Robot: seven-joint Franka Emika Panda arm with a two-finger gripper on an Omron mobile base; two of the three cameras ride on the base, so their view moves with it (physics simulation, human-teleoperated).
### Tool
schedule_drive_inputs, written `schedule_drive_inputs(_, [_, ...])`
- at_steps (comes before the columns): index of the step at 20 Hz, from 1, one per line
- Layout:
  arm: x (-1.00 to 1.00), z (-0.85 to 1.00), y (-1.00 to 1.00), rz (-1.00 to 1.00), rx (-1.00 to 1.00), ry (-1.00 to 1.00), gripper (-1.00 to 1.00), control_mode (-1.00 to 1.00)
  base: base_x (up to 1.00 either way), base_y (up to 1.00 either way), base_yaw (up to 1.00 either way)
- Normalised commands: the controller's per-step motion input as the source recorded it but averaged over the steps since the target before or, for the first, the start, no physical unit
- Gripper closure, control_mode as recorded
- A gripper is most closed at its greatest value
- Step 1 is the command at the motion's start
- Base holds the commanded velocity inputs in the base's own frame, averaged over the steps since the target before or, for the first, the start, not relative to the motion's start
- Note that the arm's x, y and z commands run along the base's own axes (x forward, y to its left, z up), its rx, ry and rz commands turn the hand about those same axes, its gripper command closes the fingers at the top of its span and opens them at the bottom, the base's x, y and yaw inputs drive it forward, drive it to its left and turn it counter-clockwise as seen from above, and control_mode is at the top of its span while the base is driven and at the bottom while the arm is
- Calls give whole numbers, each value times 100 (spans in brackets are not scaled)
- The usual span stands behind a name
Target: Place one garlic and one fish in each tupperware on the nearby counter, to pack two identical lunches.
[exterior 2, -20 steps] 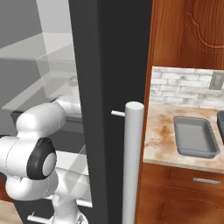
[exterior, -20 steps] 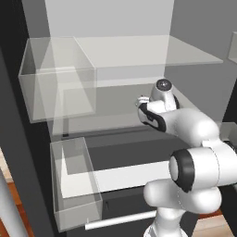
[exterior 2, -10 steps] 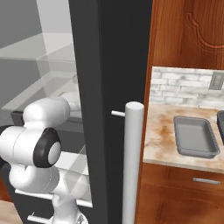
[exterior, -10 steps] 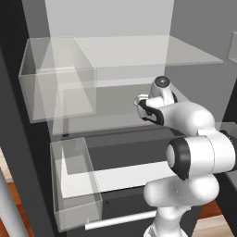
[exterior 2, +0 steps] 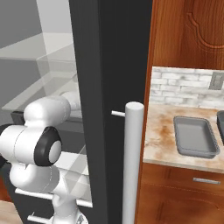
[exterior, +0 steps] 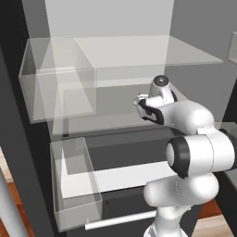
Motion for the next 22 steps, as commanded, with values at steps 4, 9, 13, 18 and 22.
schedule_drive_inputs(4, [1, -32, 0, 0, 0, -1, 100, -100, 0, 0, 0])
schedule_drive_inputs(9, [-10, 6, 4, 1, 0, -1, 100, -100, 0, 0, 0])
schedule_drive_inputs(13, [-59, 46, 30, 0, -6, 0, 100, -100, 0, 0, 0])
schedule_drive_inputs(18, [-100, 15, 52, 0, -5, 0, 100, -100, 0, 0, 0])
schedule_drive_inputs(22, [-100, 6, 33, 0, -1, -1, 100, -100, 0, 0, 0])
